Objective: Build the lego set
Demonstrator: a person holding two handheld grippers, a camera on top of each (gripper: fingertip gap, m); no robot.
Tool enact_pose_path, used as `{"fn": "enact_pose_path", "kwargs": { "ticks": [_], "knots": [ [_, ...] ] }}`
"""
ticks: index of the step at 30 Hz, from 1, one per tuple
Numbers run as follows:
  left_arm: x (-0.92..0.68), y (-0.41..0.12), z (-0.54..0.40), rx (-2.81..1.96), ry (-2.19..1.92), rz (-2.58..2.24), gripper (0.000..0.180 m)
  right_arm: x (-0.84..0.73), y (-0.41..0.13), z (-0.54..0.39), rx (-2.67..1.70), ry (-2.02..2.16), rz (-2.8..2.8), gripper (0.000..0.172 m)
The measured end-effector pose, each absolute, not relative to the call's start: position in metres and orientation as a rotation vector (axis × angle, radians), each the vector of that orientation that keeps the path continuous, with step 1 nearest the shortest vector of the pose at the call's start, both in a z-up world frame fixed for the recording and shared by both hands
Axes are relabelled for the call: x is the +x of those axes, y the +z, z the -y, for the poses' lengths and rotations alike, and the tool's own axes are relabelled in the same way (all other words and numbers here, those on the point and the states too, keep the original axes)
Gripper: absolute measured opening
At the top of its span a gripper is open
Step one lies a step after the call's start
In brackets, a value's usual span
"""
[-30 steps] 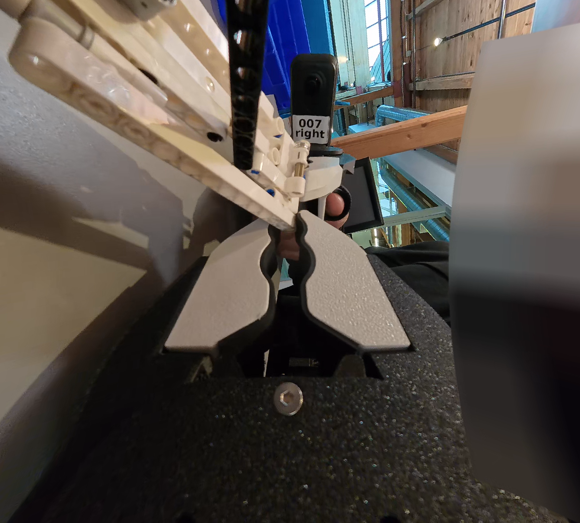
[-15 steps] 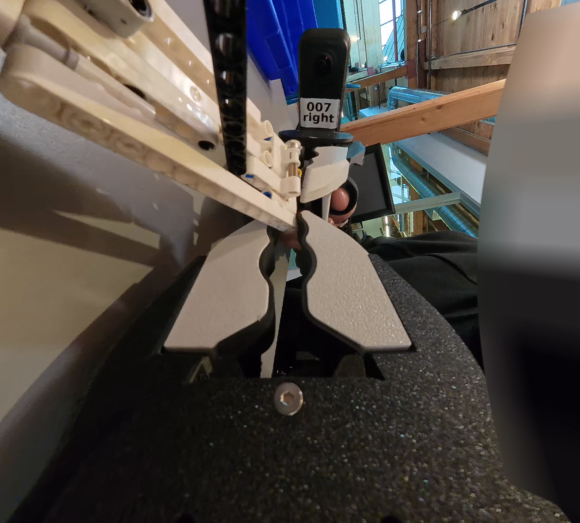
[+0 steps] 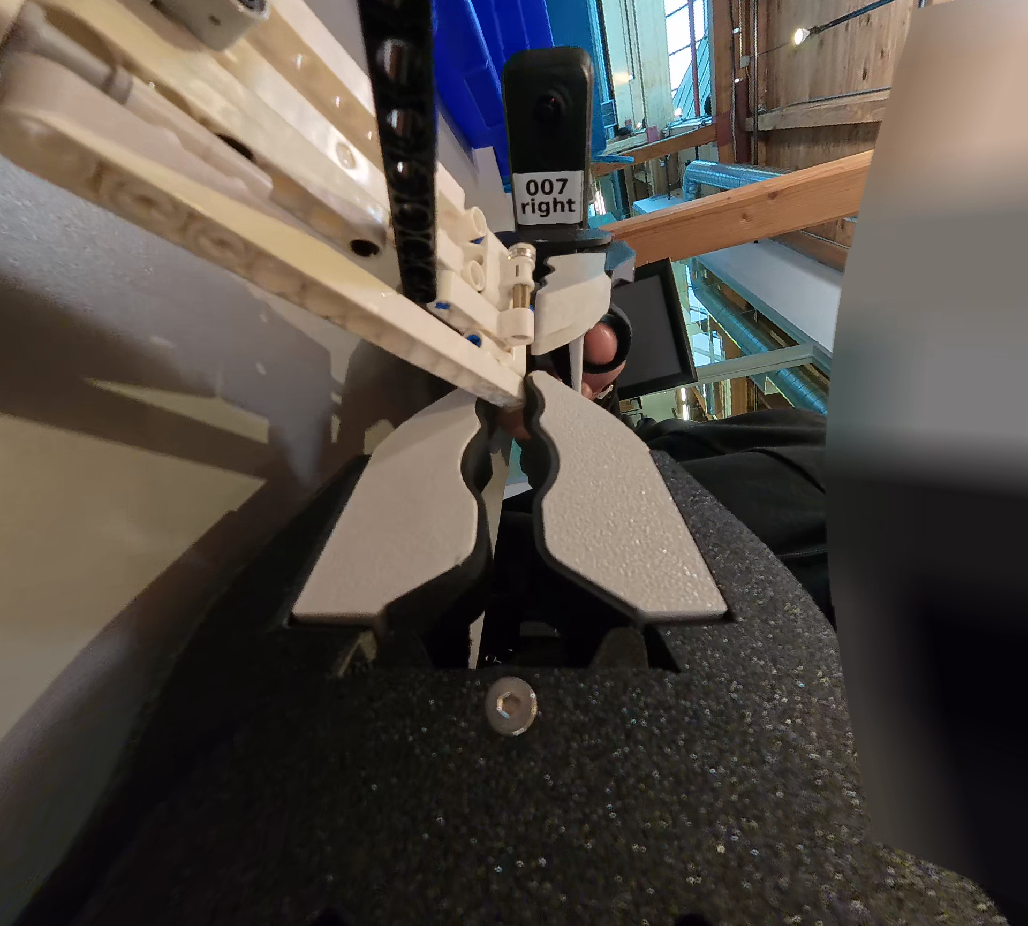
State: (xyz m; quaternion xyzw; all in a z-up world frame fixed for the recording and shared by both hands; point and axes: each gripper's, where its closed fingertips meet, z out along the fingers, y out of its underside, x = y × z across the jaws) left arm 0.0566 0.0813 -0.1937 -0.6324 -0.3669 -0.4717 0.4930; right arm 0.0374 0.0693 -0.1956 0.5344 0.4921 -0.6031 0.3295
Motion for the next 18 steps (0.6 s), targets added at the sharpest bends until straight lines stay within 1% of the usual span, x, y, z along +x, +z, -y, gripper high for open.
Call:
{"fn": "enact_pose_path", "kwargs": {
  "ticks": [4, 5, 6, 8, 10, 16, 18],
  "knots": [
    [0.058, -0.192, -0.082, -1.505, -1.163, 0.892, 0.008, 0.035, -0.2, -0.071, 1.427, -1.573, -1.271, 0.026],
    [0.057, -0.192, -0.081, -1.504, -1.163, 0.89, 0.008, 0.035, -0.201, -0.072, 1.433, -1.573, -1.269, 0.026],
    [0.057, -0.192, -0.08, -1.503, -1.163, 0.89, 0.008, 0.034, -0.202, -0.073, 1.442, -1.57, -1.277, 0.026],
    [0.056, -0.192, -0.08, -1.503, -1.165, 0.893, 0.009, 0.034, -0.205, -0.076, 1.461, -1.564, -1.323, 0.02],
    [0.057, -0.192, -0.079, -1.505, -1.166, 0.896, 0.009, 0.035, -0.206, -0.078, 1.472, -1.555, -1.347, 0.016],
    [0.055, -0.193, -0.076, -1.496, -1.153, 0.91, 0.008, 0.04, -0.196, -0.075, 1.429, -1.564, -1.28, 0.017],
    [0.053, -0.194, -0.075, -1.49, -1.146, 0.915, 0.008, 0.042, -0.195, -0.073, 1.418, -1.571, -1.266, 0.014]
  ]
}}
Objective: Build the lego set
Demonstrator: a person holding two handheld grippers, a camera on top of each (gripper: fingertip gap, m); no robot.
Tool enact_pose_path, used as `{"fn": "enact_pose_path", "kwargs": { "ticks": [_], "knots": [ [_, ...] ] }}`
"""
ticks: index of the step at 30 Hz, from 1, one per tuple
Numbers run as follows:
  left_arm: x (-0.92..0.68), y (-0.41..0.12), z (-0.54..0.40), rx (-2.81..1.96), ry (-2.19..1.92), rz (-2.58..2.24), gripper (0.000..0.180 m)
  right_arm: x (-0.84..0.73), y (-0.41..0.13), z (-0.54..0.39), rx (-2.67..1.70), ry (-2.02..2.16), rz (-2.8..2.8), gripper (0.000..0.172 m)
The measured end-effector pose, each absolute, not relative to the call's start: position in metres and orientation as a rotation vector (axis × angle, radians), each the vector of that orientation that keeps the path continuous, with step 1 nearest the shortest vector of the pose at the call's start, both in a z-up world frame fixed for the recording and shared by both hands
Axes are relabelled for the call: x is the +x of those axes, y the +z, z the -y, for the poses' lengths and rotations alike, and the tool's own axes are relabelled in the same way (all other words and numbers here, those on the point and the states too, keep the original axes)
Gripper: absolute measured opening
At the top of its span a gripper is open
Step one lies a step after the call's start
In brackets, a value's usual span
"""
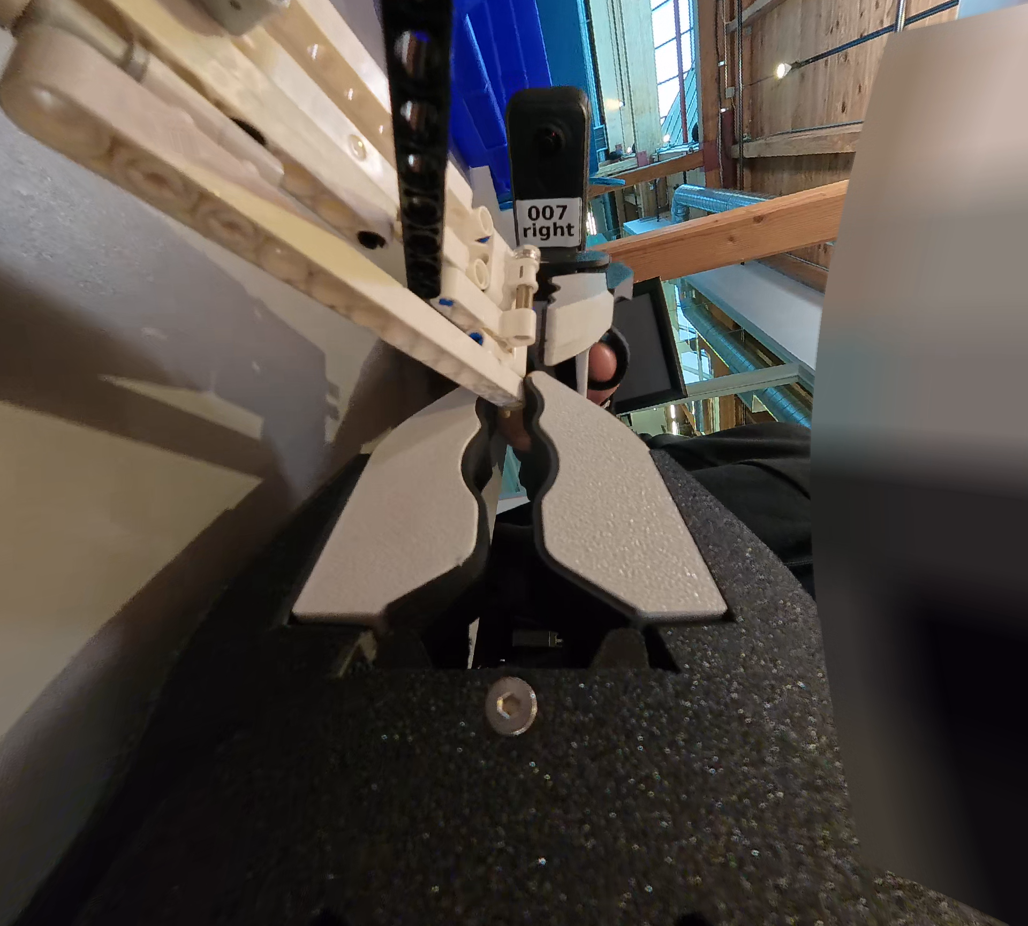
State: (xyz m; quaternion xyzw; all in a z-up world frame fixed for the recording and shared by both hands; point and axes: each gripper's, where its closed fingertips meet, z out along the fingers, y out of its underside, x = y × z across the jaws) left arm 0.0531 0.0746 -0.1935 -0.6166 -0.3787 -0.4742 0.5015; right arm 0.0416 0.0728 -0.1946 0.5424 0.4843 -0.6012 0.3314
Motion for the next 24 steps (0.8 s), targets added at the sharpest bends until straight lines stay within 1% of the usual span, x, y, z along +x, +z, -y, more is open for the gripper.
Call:
{"fn": "enact_pose_path", "kwargs": {
  "ticks": [3, 13, 24],
  "knots": [
    [0.052, -0.192, -0.074, -1.487, -1.148, 0.915, 0.009, 0.04, -0.195, -0.072, 1.442, -1.601, -1.278, 0.008],
    [0.049, -0.194, -0.072, -1.485, -1.145, 0.914, 0.008, 0.034, -0.191, -0.072, 1.472, -1.726, -1.234, 0.008],
    [0.049, -0.202, -0.072, -1.536, -1.108, 0.921, 0.012, 0.033, -0.199, -0.071, 1.489, -1.609, -1.246, 0.007]
  ]
}}
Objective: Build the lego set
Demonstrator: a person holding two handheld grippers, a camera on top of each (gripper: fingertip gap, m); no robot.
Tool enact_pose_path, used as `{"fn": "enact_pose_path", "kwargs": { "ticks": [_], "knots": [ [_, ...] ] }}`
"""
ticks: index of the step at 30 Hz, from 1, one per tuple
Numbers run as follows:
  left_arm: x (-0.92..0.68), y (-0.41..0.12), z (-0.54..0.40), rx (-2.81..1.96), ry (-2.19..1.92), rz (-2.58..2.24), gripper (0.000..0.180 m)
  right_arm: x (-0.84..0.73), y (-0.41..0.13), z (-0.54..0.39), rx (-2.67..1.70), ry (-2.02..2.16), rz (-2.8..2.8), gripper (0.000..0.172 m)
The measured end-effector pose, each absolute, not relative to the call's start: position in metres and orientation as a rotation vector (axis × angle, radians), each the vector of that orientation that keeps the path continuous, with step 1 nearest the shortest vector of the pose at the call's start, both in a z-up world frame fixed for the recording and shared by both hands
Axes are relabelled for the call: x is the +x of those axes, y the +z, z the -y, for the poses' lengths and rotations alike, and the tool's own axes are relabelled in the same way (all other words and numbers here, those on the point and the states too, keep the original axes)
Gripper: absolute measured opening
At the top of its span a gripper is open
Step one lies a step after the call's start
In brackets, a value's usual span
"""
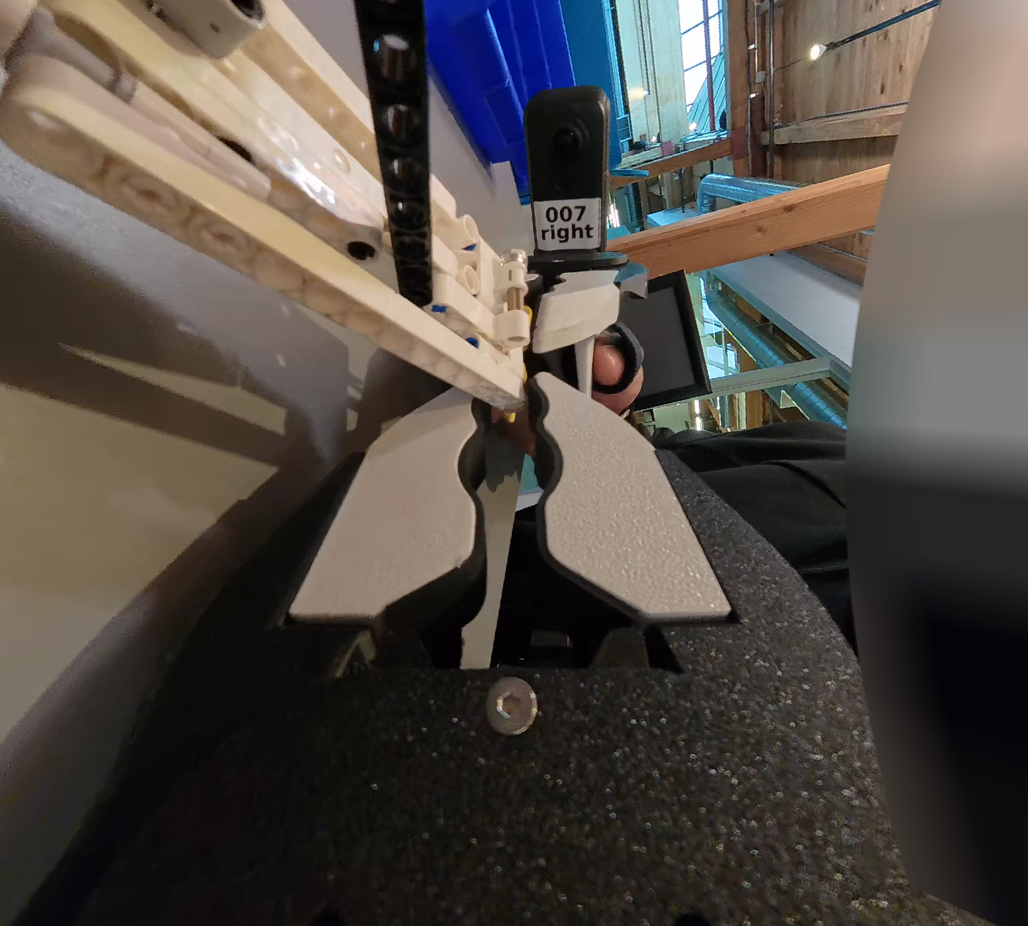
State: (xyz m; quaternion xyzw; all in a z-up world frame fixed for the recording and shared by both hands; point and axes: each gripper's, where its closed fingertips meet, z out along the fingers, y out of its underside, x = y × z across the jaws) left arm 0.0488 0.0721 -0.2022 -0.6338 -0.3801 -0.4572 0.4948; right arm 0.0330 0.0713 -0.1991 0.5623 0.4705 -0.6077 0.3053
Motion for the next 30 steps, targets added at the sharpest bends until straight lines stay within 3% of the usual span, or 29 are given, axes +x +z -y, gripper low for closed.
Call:
{"fn": "enact_pose_path", "kwargs": {
  "ticks": [4, 11, 16, 30],
  "knots": [
    [0.046, -0.204, -0.074, -1.513, -1.153, 0.932, 0.032, 0.031, -0.207, -0.072, 1.514, -1.553, -1.236, 0.007],
    [0.026, -0.206, -0.07, -1.391, -1.146, 1.066, 0.049, 0.028, -0.202, -0.069, 1.49, -1.564, -1.21, 0.007],
    [0.015, -0.206, -0.067, -1.332, -1.089, 1.116, 0.019, 0.024, -0.212, -0.069, 1.537, -1.523, -1.233, 0.007],
    [0.031, -0.212, -0.068, -1.498, -1.03, 1.07, 0.013, 0.029, -0.207, -0.059, 1.437, -1.498, -1.288, 0.007]
  ]
}}
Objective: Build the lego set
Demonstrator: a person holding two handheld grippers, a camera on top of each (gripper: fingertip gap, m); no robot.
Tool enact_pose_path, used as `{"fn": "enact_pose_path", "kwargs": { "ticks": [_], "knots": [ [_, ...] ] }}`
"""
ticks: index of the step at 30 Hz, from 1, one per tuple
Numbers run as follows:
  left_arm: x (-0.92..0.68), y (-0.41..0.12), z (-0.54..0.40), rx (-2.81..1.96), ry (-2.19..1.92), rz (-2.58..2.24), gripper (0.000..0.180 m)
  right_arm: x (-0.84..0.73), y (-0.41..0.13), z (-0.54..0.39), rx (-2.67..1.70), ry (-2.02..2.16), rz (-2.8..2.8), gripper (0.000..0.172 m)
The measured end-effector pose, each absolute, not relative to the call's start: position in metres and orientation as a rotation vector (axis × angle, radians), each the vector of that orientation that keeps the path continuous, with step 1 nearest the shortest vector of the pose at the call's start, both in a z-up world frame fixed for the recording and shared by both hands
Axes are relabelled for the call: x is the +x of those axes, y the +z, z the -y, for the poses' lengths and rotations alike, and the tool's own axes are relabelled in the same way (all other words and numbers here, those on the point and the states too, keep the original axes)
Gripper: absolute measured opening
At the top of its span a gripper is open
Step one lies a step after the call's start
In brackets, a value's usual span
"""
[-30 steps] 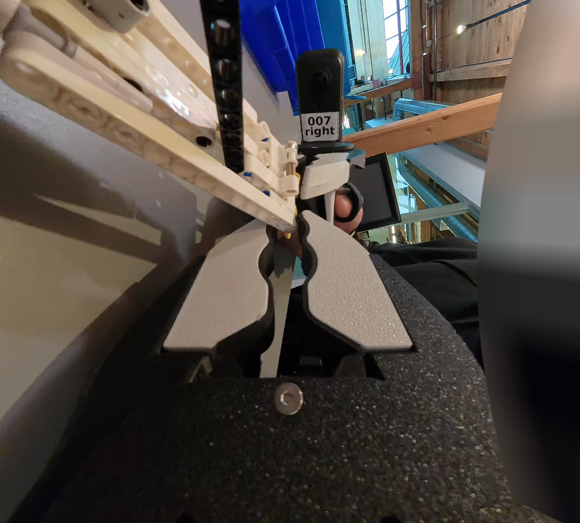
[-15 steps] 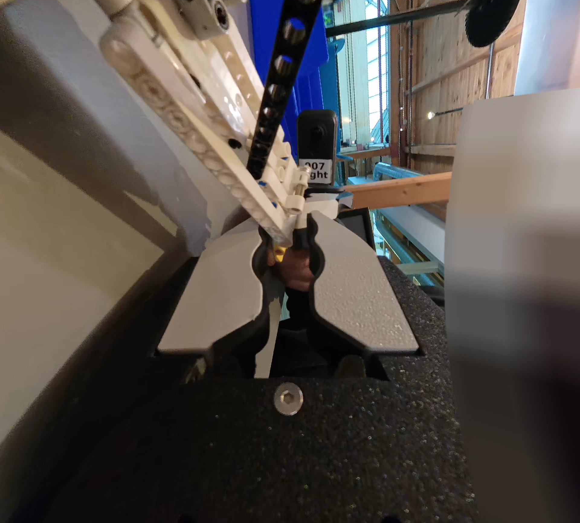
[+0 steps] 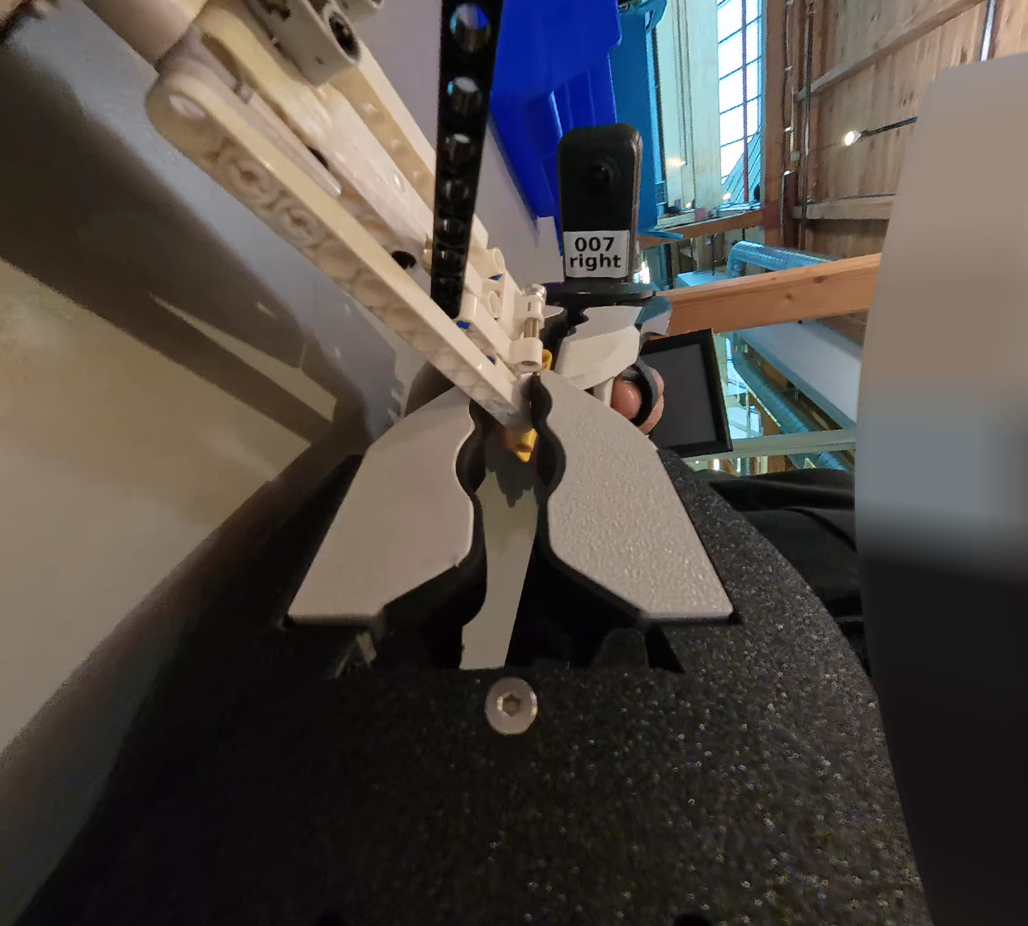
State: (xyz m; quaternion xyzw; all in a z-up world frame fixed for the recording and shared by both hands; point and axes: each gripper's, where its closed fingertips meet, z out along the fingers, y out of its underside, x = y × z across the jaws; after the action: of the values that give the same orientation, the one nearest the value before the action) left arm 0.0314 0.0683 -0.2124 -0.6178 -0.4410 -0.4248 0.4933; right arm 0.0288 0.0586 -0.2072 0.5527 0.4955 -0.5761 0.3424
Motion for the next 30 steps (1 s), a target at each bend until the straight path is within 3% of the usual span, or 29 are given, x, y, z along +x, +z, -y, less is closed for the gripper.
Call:
{"fn": "enact_pose_path", "kwargs": {
  "ticks": [30],
  "knots": [
    [0.03, -0.224, -0.063, -1.668, -0.929, 1.026, 0.014, 0.027, -0.219, -0.051, 1.368, -1.226, -1.286, 0.007]
  ]
}}
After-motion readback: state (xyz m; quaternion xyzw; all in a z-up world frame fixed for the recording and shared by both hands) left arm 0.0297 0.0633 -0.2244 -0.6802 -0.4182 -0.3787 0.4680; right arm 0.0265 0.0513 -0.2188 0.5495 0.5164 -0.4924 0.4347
